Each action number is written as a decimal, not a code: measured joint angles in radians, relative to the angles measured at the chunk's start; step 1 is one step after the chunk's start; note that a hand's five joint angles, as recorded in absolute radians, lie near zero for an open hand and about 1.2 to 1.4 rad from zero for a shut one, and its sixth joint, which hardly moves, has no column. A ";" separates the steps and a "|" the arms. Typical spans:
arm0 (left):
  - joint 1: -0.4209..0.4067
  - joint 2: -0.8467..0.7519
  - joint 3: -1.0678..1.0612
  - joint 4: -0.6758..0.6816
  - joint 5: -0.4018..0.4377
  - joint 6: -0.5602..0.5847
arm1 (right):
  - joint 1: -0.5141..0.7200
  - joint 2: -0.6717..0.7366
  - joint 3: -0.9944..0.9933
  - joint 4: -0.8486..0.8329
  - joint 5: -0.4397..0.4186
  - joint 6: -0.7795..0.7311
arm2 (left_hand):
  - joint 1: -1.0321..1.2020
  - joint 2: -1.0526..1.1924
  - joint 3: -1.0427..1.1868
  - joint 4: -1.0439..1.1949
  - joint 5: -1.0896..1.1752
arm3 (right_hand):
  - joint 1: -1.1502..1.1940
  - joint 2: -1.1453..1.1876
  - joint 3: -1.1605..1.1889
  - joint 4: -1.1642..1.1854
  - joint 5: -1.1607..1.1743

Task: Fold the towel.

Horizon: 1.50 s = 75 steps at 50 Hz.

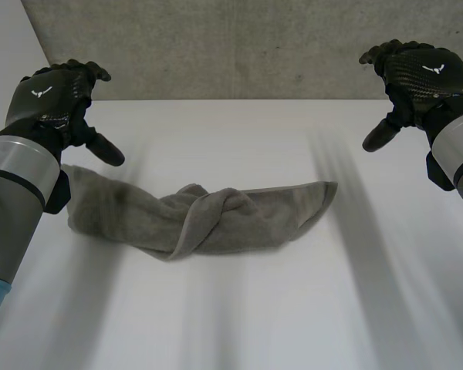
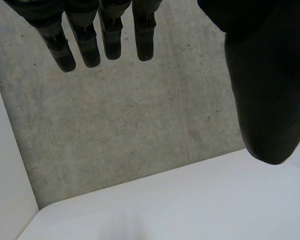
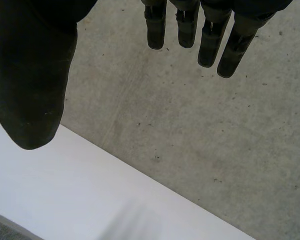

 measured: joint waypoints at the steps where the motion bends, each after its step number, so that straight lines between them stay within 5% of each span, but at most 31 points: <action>1: 0.002 0.000 0.000 -0.001 0.001 0.000 | 0.000 0.000 0.000 0.004 -0.001 0.000 | 0.000 0.000 0.000 0.000 0.000 | 0.000 0.000 0.000 0.000 0.000; 28: -0.004 -0.003 -0.007 -0.017 0.018 0.002 | -0.007 0.003 0.003 0.016 -0.010 -0.003 | 0.000 0.000 0.000 0.000 0.000 | 0.000 0.000 0.000 0.000 0.000; 36: -0.015 -0.020 -0.030 -0.029 0.076 0.002 | 0.001 0.030 0.012 0.021 -0.084 -0.019 | 0.000 0.000 0.000 0.000 0.000 | 0.000 0.000 0.000 0.000 0.000; 45: -0.067 -0.153 -0.049 -0.046 0.142 0.002 | 0.049 0.212 0.033 0.050 -0.274 -0.149 | 0.000 0.001 0.000 0.000 0.002 | 0.000 0.000 0.000 0.000 0.000; 56: -0.104 -0.337 -0.025 -0.041 0.140 -0.002 | 0.090 0.420 0.041 -0.021 -0.278 -0.212 | 0.101 0.107 0.000 0.000 0.128 | 0.018 0.007 0.000 0.000 0.008; 64: -0.129 -0.448 0.014 -0.029 0.121 -0.005 | 0.135 0.516 0.054 -0.175 -0.237 -0.163 | 0.191 0.197 0.000 0.000 0.217 | 0.294 0.285 0.000 0.000 0.300; 75: -0.160 -0.491 0.044 0.038 0.060 -0.005 | 0.158 0.564 0.041 -0.230 -0.212 -0.160 | 0.411 0.415 0.000 0.000 0.430 | 1.049 1.024 0.000 0.000 1.066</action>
